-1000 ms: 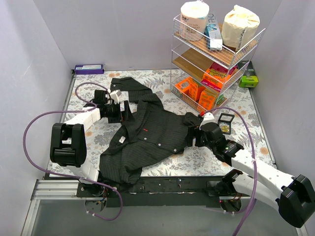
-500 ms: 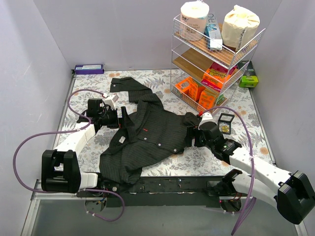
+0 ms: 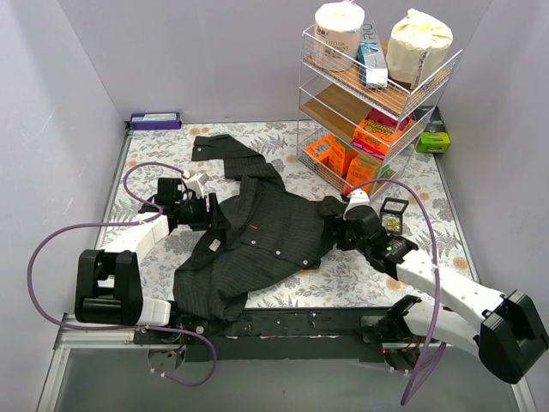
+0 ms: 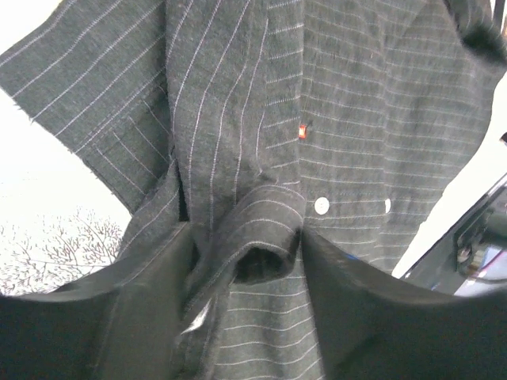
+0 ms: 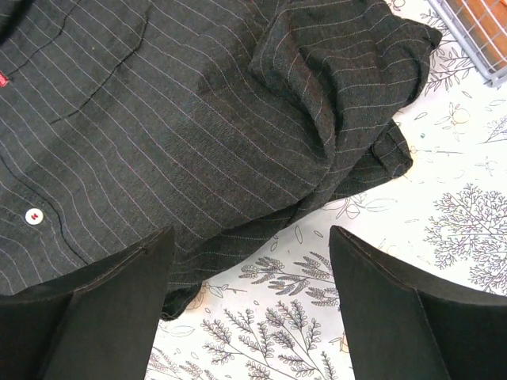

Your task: Pin the brooch onto the clothing

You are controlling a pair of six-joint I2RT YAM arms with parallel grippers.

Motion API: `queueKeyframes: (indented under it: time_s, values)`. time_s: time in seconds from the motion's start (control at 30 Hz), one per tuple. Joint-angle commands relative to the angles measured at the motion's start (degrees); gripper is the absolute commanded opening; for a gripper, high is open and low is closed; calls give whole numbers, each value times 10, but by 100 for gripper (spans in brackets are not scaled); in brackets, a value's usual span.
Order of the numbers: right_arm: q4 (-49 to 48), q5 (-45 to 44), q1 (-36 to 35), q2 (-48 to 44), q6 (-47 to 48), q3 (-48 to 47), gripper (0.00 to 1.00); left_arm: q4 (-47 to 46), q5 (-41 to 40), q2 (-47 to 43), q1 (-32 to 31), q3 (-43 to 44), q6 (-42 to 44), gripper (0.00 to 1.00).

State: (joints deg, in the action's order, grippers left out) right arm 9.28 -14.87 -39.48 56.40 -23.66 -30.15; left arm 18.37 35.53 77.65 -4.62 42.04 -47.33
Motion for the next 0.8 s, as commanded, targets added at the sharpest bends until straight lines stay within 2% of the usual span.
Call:
queueKeyframes:
  time_s: [0.0, 0.07, 0.13, 0.17, 0.3, 0.37, 0.43, 0.47, 0.5, 0.57, 0.6, 0.67, 0.7, 0.77]
  values:
    - [-17, -10, 1, 27, 9, -31, 85, 0, 34, 15, -1, 20, 2, 44]
    - [-34, -12, 0, 45, 10, -30, 85, -1, 31, 12, -1, 20, 2, 32]
    - [-43, -15, 0, 69, 11, -30, 85, -6, 24, 2, -1, 18, 0, 28]
    - [-44, -16, 0, 77, 9, -33, 85, -7, 21, 1, -1, 16, 0, 19]
    - [-71, -16, 0, 112, 9, -32, 85, -16, 5, -18, -1, 15, -2, 0]
    - [-93, -9, 0, 129, 11, -30, 83, -20, -8, -31, -1, 16, -7, 0]
    - [-123, -1, 0, 150, 16, -31, 76, -30, -16, -43, -1, 20, -14, 0]
    - [-129, 6, 1, 157, 19, -32, 70, -32, -21, -55, -1, 23, -15, 0]
    - [-132, 12, 0, 165, 22, -39, 57, -37, -35, -62, -1, 26, -16, 0]
    - [-132, 21, 1, 181, 30, -46, 41, -41, -56, -85, -1, 31, -22, 0]
    - [-131, 24, 1, 185, 34, -51, 26, -44, -83, -92, -1, 36, -24, 0]
    - [-121, 30, 0, 184, 41, -65, 14, -46, -115, -107, 0, 43, -29, 0]
    - [-115, 31, 0, 180, 44, -71, 3, -46, -131, -119, 0, 48, -31, 0]
    - [-94, 26, 0, 158, 49, -89, 1, -46, -182, -133, 1, 73, -36, 0]
